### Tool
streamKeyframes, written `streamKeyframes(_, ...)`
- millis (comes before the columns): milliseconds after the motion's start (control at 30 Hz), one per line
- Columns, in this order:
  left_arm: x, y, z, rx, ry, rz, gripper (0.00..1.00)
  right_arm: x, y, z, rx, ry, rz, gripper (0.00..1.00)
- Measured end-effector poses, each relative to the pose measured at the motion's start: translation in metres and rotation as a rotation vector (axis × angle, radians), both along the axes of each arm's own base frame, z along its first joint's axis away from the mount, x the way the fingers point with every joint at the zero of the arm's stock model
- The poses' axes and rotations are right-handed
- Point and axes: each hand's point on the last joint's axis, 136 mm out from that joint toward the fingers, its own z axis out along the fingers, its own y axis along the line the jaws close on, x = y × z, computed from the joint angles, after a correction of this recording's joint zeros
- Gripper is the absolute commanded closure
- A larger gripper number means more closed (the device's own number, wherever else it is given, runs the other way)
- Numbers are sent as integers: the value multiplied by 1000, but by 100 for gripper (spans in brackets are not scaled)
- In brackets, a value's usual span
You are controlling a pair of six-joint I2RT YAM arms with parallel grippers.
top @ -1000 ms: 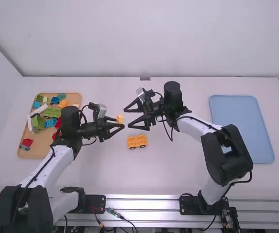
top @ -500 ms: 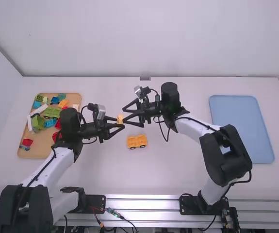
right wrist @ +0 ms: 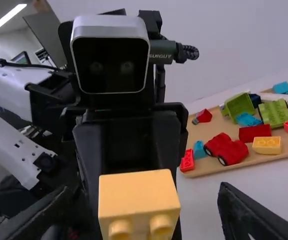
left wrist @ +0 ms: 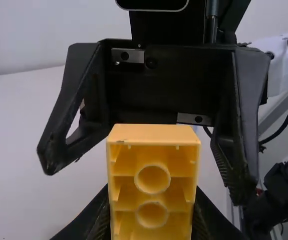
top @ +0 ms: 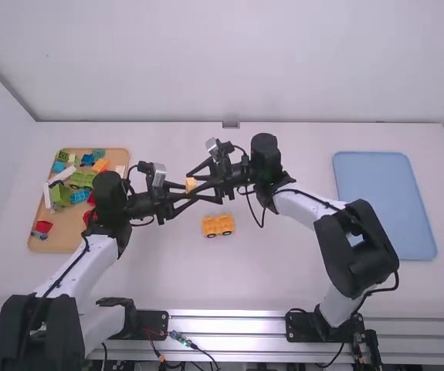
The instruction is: Assemble lego blocks to make yellow taxi
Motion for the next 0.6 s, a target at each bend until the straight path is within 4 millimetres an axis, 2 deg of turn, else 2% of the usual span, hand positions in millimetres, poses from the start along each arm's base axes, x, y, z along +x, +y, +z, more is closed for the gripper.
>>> streamKeyframes(67,0,0,0,0,-2,0,98,0,0,1,2,0,0,33)
streamKeyframes(133,-1,0,0,-1,-2,0,98,0,0,1,2,3,0,39)
streamKeyframes(167,-1,0,-1,-1,-2,0,98,0,0,1,1,6,0,45)
streamKeyframes(367,-1,0,1,-2,-15,-3,98,-1,0,1,0,9,4,56)
streamKeyframes(400,-1,0,3,-2,-35,-7,98,-2,0,2,2,6,11,60)
streamKeyframes(600,-4,0,5,-9,-88,-5,98,-7,-2,4,12,-8,44,64)
